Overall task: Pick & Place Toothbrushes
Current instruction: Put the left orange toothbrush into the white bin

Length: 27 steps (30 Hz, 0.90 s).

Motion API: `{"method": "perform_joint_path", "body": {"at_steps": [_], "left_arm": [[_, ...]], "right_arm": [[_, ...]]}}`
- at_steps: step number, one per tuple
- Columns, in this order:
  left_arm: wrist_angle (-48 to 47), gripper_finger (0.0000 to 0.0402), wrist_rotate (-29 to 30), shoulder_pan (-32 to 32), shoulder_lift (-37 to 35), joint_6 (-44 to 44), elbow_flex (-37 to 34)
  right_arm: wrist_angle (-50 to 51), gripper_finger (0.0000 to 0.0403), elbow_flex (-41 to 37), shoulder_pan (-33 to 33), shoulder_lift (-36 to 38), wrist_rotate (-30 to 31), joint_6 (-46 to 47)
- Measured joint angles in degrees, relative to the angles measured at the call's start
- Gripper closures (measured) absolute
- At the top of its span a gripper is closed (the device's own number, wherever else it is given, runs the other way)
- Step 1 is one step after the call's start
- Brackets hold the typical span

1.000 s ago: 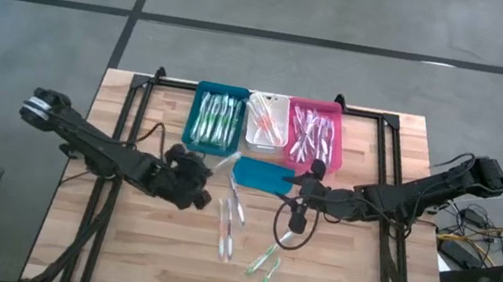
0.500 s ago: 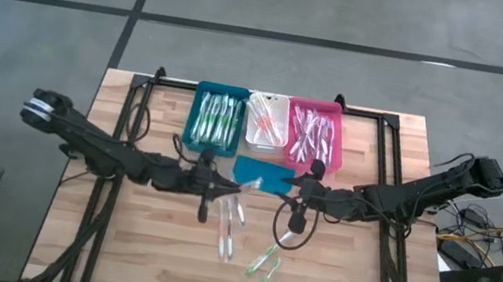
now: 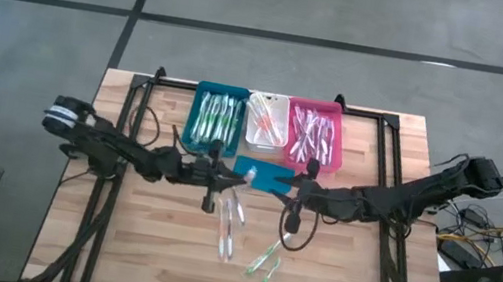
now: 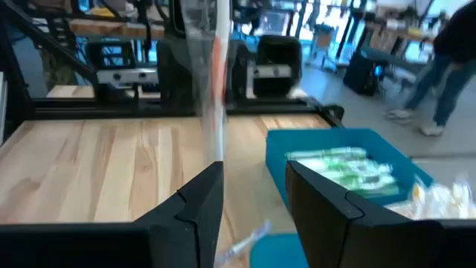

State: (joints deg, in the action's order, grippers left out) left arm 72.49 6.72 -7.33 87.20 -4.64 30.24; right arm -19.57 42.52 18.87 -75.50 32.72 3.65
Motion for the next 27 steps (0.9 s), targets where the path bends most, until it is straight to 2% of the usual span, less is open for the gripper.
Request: {"method": "perform_joint_path", "body": {"at_steps": [5,10,15,21,27], "left_arm": [[-0.12,0.0383,-4.10,0.00,5.52,-1.34,5.50],[-0.14,0.0383,-5.13,0.00,8.75,-1.36,7.90],[-0.25,0.0383,-5.72,0.00,8.96,-1.38,8.13],[-0.52,0.0383,-6.48,-0.13,8.48,-2.46,7.87],[-1.74,0.0383,-7.56,-0.13,8.33,-3.29,7.87]], "right_arm": [[-6.34,0.0274,0.45,0.00,-3.77,-0.27,-5.48],[-6.59,0.0280,1.83,0.00,-4.43,-0.28,-6.30],[-6.60,0.0268,1.95,0.02,-4.36,-1.96,-6.10],[-6.83,0.0247,1.95,-0.09,-4.27,-7.18,-5.17],[-5.18,0.0229,2.03,-0.09,-4.20,-8.93,-2.81]]}}
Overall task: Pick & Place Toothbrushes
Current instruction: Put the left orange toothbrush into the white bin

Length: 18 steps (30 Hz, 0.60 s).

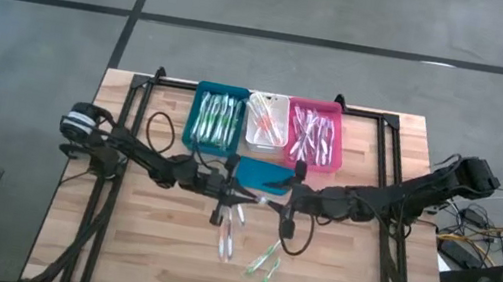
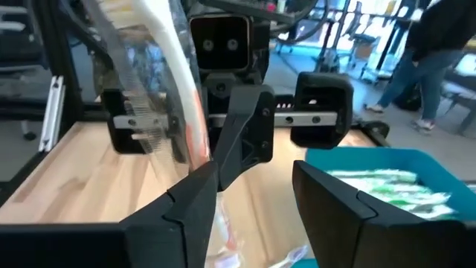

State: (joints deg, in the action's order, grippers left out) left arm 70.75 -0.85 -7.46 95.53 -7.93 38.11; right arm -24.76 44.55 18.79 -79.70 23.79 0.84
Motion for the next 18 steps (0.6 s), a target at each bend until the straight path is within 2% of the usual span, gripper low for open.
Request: {"method": "perform_joint_path", "body": {"at_steps": [8,12,14,18], "left_arm": [[-2.19,0.0383,-1.20,0.00,-0.43,-1.08,0.13],[-3.35,0.0383,0.83,0.50,-1.58,-1.00,0.15],[-5.50,0.0383,0.05,0.33,-2.29,-1.04,0.15],[-6.34,0.0383,-0.31,0.35,-2.89,-0.98,0.33]], "right_arm": [[4.06,0.0214,0.07,-0.04,1.02,-5.91,2.22],[4.88,0.0215,0.07,0.35,1.22,-9.75,2.49],[4.79,0.0220,0.07,0.20,1.31,-11.62,2.14],[4.86,0.0230,0.75,0.10,1.31,-10.83,1.94]]}}
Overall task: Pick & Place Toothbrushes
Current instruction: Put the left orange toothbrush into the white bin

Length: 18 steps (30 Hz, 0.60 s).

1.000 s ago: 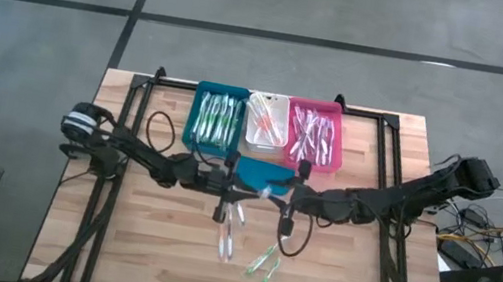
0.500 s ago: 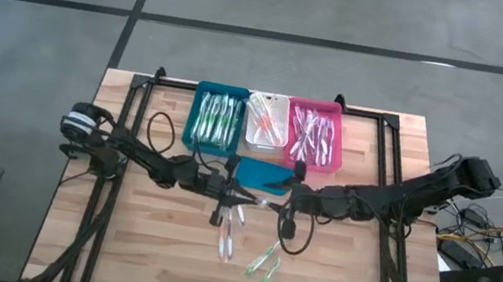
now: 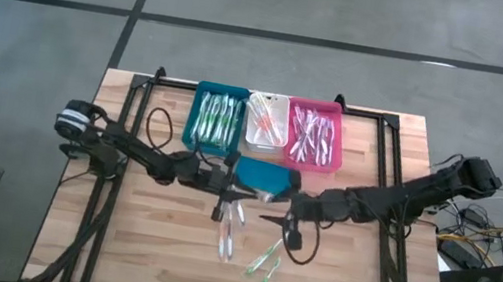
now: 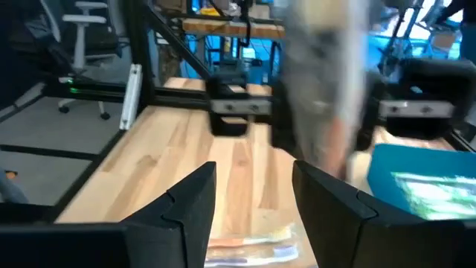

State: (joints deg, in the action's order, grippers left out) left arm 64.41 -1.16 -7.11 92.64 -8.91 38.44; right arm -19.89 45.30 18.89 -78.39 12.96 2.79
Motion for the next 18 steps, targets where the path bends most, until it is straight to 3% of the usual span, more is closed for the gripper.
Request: {"method": "perform_joint_path", "body": {"at_steps": [6,13,18], "left_arm": [[-0.37,0.0383,-0.38,-0.22,-0.16,0.29,-0.11],[-3.81,0.0383,-2.66,-0.35,-2.33,1.13,-0.22],[-7.49,0.0383,-2.66,-0.43,-4.64,1.22,-0.24]], "right_arm": [[0.76,0.0230,1.10,0.03,0.00,0.78,-1.02],[8.58,0.0219,3.19,0.01,0.04,3.61,0.45],[7.54,0.0222,3.25,0.12,0.04,3.70,-0.41]]}}
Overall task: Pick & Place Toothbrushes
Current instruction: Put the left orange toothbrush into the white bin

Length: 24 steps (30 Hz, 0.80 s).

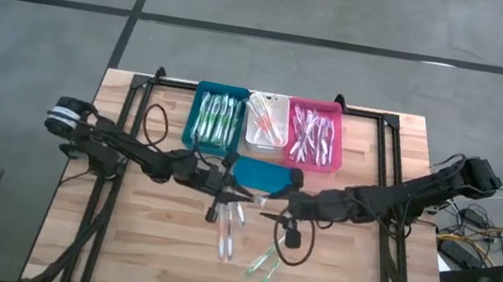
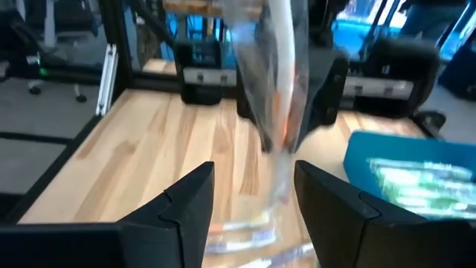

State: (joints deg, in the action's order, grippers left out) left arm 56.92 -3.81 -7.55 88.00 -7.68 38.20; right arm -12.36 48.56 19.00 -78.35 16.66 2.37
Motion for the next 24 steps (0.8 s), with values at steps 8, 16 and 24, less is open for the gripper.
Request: {"method": "perform_joint_path", "body": {"at_steps": [8,16,24], "left_arm": [[-0.02,0.0383,0.63,-0.07,2.59,-0.01,2.39],[-0.09,0.0383,0.28,-0.11,4.88,-1.27,4.79],[0.20,0.0383,0.26,-0.11,4.06,-1.55,4.50]], "right_arm": [[-8.60,0.0241,0.02,-0.11,-1.48,0.34,-4.65],[-9.91,0.0264,0.02,-0.12,-2.75,3.30,-7.12],[-9.24,0.0309,0.02,-0.11,-2.54,3.27,-7.30]]}}
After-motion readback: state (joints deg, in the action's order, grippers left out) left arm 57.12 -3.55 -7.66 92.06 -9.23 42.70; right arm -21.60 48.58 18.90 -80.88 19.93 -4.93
